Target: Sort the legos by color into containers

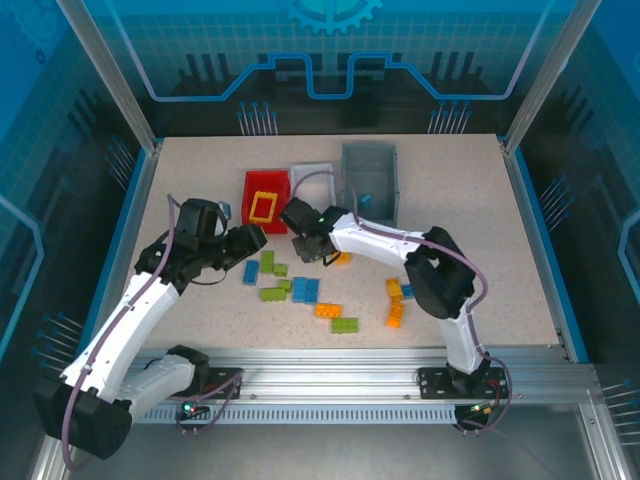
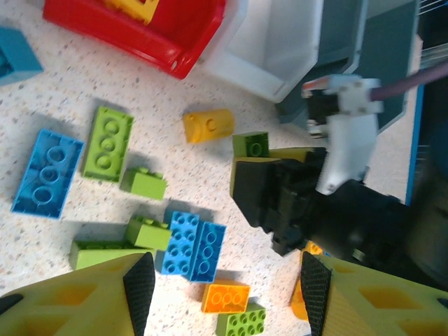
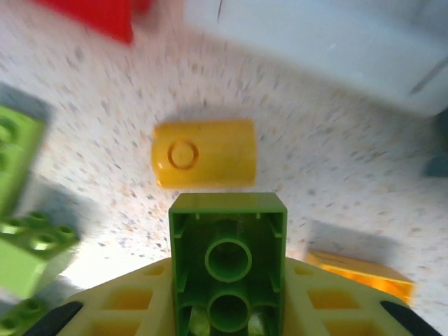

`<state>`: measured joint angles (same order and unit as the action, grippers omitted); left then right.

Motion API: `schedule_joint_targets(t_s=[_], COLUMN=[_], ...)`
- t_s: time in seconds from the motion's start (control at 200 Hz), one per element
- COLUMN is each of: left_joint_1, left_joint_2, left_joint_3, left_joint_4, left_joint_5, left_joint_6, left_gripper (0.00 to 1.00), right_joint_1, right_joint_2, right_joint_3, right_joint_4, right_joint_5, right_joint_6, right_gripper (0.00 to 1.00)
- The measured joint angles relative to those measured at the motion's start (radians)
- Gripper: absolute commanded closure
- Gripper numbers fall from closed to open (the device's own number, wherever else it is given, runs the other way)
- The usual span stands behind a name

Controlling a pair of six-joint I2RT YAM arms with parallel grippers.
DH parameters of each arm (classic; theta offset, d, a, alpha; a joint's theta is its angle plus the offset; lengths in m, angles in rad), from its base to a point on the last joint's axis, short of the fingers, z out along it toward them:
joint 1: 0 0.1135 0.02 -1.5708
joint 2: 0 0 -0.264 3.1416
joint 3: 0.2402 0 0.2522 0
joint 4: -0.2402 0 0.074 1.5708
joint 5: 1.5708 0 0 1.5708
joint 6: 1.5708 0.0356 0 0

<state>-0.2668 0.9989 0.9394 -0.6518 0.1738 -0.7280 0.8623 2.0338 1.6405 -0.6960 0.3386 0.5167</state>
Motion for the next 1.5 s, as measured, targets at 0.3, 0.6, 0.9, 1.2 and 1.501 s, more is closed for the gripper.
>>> schedule_joint_targets(t_s=[0.3,0.6,0.9,1.2,1.501], left_joint_1=[-0.006,-0.01,-0.01,-0.023,-0.264], left_joint_2=[0.046,0.095,0.102,0.13,0.157], left_joint_3=[0.042,0.044,0.043,0.043,0.018], left_joint_4=[0.061,0.023,0.002,0.013,0.19], left_joint_5=[-0.011,-0.084,-0.119,-0.083,-0.043], left_joint_6=[0.0,0.0,0.001,0.028,0.078], left_gripper=[0.39,0.4,0.4,0.39,0.33], right_joint_1=[-0.127,-0.194,-0.178,-0.103,-0.277], right_joint_2=[0.184,0.45,0.375,-0.234,-0.703], right_joint_3=[0.441,0.708,0.654,0.103,-0.588], right_joint_4=[-0.055,-0.193,-0.211,-0.04,-0.061], right_joint_5=[0.014,-0.011,-0.015,0.067,0.045], right_joint_6=[0.028,0.043,0.032,0.066,0.505], right_gripper=[0.66,0.48,0.46,0.47,0.35])
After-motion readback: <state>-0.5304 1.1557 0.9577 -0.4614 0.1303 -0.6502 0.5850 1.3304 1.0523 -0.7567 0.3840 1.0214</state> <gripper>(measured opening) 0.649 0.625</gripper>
